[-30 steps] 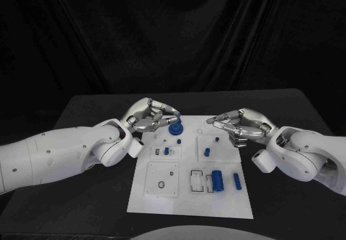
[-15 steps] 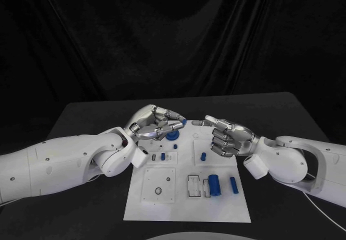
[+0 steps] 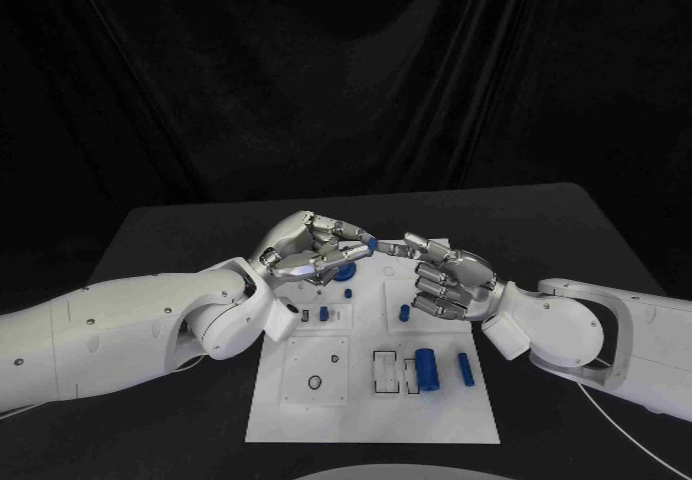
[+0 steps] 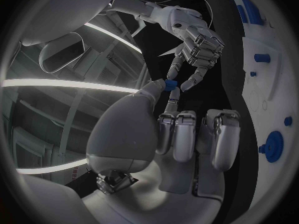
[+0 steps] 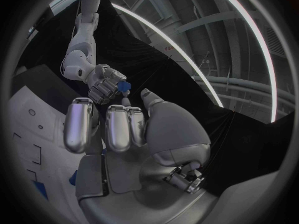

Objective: Assemble the parts on the task board

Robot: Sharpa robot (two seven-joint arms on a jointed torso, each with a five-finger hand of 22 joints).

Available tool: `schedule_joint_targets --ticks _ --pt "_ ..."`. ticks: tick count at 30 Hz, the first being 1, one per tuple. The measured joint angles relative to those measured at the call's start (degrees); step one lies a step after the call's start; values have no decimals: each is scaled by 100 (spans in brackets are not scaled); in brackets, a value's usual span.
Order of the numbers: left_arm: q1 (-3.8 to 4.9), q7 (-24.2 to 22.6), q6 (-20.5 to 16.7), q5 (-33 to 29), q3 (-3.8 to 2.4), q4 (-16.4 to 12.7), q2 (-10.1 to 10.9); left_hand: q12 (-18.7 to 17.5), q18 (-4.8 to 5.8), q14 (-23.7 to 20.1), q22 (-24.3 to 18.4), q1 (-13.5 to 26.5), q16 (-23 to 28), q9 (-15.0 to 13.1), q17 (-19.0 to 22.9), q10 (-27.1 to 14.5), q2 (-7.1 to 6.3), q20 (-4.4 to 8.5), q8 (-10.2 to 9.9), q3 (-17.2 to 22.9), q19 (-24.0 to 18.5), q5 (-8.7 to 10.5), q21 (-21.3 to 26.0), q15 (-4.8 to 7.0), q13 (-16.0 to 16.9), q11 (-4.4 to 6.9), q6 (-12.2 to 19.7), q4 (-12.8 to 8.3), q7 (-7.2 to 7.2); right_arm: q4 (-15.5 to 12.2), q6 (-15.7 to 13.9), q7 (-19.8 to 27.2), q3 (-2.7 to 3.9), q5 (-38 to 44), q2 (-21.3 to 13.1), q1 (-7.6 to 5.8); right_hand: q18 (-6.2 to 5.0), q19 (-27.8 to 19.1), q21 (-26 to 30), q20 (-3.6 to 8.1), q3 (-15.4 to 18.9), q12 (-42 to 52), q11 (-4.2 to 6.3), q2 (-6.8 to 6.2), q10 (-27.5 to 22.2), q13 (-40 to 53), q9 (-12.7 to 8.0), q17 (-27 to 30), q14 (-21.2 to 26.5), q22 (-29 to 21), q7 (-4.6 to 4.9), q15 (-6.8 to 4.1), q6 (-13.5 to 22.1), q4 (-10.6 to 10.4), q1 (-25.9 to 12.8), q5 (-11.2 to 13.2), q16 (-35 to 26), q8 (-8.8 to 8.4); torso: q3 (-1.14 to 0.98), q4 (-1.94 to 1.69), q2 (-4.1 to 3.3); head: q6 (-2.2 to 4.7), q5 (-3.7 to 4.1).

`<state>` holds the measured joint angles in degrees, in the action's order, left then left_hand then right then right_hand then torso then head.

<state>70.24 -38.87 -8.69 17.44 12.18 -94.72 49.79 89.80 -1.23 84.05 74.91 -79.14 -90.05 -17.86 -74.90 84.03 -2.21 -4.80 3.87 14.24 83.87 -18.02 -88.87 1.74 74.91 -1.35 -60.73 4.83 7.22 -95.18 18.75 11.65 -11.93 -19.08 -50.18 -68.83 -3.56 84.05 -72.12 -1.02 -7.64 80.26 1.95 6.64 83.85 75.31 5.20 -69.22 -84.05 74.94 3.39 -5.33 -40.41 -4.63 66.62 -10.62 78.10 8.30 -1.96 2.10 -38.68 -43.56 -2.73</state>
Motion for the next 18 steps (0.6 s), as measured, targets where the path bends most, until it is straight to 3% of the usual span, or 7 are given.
schedule_joint_targets --ticks 4,11,18 --pt "0 -1 40 -154 1 0 4 0 0 0 0 0 0 8 0 0 0 0 0 0 0 0 0 0 0 0 0 0 0 4 -14 -79 0 -52 -15 12 0 0 0 0 24 -12 0 -23 0 -7 42 16 0 0 31 0 -31 165 -22 -131 0 192 -3 4 -7 12 15" --pt "0 -3 87 -297 1 0 13 0 0 0 0 0 0 11 0 0 -1 0 -1 0 0 0 0 0 0 0 0 0 0 27 -126 -183 0 -60 -38 49 0 0 0 0 73 -21 0 -52 0 -44 91 18 0 -1 72 0 9 374 -52 -175 0 391 -10 10 -7 -29 32" --pt "0 -4 143 -378 1 5 -10 -27 0 0 0 0 0 13 0 0 -1 0 -11 0 0 6 0 0 0 0 0 0 0 55 -199 -253 0 -58 23 82 0 0 -22 0 95 -33 0 -98 0 -38 180 21 0 -1 71 0 51 598 -3 -175 0 704 -14 18 -8 -112 61"
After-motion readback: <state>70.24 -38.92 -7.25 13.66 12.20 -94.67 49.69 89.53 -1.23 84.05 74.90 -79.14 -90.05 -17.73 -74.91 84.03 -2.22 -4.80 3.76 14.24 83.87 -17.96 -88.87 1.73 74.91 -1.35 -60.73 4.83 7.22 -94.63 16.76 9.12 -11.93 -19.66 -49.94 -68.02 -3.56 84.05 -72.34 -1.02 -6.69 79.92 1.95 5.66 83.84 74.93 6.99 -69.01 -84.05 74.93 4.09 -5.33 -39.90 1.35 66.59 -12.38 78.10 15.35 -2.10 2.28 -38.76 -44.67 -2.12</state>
